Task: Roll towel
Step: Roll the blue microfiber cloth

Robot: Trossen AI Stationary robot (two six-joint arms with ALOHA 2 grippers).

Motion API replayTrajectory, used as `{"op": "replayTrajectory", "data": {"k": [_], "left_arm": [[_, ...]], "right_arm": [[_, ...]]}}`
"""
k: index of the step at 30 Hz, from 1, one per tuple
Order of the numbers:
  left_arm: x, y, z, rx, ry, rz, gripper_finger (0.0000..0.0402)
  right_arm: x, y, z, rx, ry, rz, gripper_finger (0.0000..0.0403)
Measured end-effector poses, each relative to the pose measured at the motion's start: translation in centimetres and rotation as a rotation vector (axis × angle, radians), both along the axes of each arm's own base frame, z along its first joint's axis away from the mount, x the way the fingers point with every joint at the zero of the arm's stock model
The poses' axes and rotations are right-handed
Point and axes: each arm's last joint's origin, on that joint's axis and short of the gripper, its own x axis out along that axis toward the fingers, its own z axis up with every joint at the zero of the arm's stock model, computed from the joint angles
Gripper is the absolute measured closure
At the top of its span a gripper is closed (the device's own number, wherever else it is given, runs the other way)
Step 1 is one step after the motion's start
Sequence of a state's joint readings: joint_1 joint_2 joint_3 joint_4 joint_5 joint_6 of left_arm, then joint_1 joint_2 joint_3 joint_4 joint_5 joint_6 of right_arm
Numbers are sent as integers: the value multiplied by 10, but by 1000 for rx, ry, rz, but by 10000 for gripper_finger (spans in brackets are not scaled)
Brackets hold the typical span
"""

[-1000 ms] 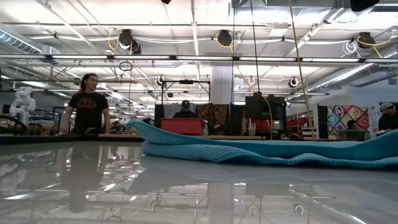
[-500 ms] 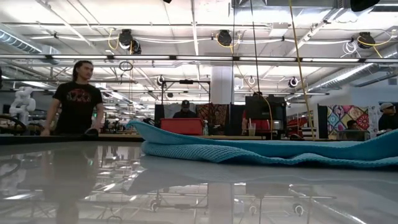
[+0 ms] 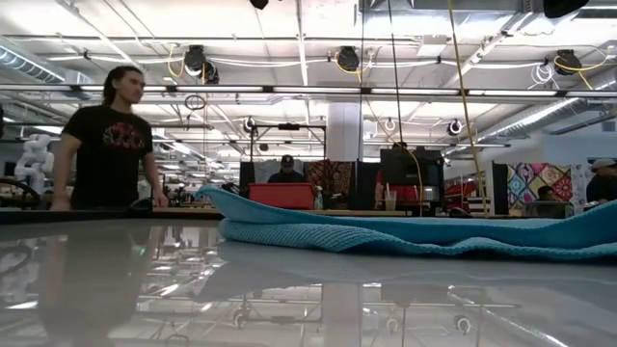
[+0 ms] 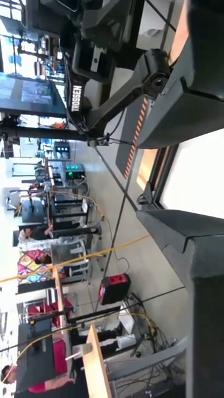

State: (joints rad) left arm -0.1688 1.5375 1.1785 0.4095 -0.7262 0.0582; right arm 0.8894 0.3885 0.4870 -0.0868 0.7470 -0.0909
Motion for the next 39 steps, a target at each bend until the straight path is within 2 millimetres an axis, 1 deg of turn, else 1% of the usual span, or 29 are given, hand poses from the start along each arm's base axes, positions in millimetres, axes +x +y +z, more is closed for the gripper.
{"op": "replayTrajectory", "data": {"k": [12, 25, 32, 35, 39], "left_arm": [[2, -5, -1, 10, 8, -173, 226], [3, -5, -1, 20, 16, -200, 226], [4, -2, -7, 49, 96, -258, 226], [4, -3, -14, 50, 170, -302, 226], [1, -5, -29, 40, 318, -385, 226]], "right_arm": [[0, 0, 0, 0, 0, 0, 247], [0, 0, 0, 0, 0, 0, 247], [0, 0, 0, 0, 0, 1, 247], [0, 0, 0, 0, 0, 1, 247], [0, 0, 0, 0, 0, 1, 247]]}}
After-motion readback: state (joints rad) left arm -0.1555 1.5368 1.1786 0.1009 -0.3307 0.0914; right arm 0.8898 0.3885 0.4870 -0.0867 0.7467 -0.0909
